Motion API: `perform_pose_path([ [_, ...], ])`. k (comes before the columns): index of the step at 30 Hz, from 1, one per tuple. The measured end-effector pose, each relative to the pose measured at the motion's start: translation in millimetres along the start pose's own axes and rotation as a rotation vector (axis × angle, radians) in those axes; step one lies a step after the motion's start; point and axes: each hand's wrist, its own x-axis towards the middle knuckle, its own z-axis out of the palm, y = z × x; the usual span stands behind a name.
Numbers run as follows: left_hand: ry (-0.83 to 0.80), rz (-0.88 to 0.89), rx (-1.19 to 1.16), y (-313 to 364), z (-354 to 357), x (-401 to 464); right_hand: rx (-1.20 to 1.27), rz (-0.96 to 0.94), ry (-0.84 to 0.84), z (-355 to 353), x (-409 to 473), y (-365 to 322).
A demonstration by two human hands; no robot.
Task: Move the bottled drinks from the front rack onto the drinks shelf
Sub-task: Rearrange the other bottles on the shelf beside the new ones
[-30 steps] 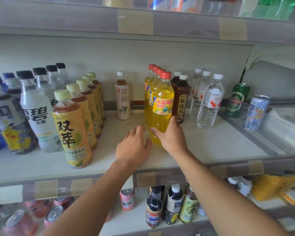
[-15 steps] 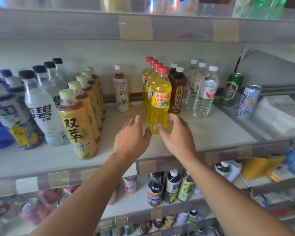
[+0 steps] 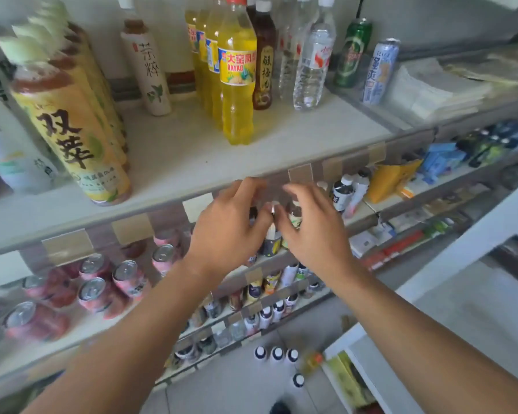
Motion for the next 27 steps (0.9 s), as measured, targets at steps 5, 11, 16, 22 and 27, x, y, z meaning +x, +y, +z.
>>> perform_pose_path([
  [5,-0.146,-0.077,-0.002,-15,45,-46,-0.015,0.064,-0.116,16,-63,29],
  [11,-0.281,-0.224,0.041,-48,110,-92,0.036,0.195,-0.232,58,-134,75],
  [16,-0.396,-0.334,0.066,-84,186,-150,0.064,0.325,-0.36,100,-221,126],
  [22,-0.558,-0.491,0.038,-129,284,-236,0.03,0.569,-0.52,158,-334,184],
  [27,-0.672,-0.538,0.027,-174,367,-301,-0.043,0.712,-0.647,209,-430,233],
])
